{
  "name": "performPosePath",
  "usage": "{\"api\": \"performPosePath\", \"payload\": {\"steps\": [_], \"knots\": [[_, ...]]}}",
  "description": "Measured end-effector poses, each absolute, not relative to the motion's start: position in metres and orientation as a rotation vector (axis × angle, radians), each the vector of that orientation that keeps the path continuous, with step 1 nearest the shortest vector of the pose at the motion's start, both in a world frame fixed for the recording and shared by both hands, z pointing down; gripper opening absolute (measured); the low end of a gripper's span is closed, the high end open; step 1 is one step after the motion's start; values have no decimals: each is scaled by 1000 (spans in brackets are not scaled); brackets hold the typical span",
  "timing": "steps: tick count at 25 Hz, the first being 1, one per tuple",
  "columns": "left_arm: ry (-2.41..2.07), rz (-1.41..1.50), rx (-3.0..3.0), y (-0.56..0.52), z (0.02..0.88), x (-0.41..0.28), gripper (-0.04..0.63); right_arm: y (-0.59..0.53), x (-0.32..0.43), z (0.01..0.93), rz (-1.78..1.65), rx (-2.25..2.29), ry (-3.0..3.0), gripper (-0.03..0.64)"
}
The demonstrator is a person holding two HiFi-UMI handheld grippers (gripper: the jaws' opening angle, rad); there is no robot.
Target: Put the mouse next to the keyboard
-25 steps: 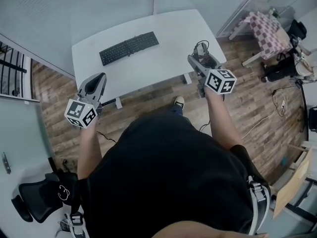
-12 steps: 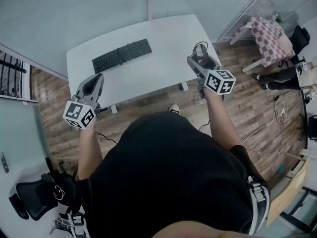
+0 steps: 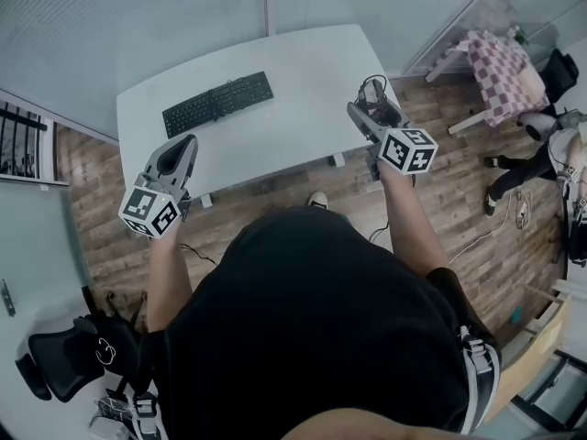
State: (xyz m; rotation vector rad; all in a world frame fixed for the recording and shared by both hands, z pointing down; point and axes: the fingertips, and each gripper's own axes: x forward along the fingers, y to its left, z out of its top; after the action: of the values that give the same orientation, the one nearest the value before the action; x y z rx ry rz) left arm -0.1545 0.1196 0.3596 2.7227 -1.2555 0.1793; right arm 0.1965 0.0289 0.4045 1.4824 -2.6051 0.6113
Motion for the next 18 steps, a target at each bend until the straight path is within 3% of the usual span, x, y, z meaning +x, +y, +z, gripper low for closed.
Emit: {"api": "performPosePath", "payload": {"steps": [18], "knots": [[-1252,262,2715,107,375,-138,23,19,207,424,659,1435,-2606,390]]}}
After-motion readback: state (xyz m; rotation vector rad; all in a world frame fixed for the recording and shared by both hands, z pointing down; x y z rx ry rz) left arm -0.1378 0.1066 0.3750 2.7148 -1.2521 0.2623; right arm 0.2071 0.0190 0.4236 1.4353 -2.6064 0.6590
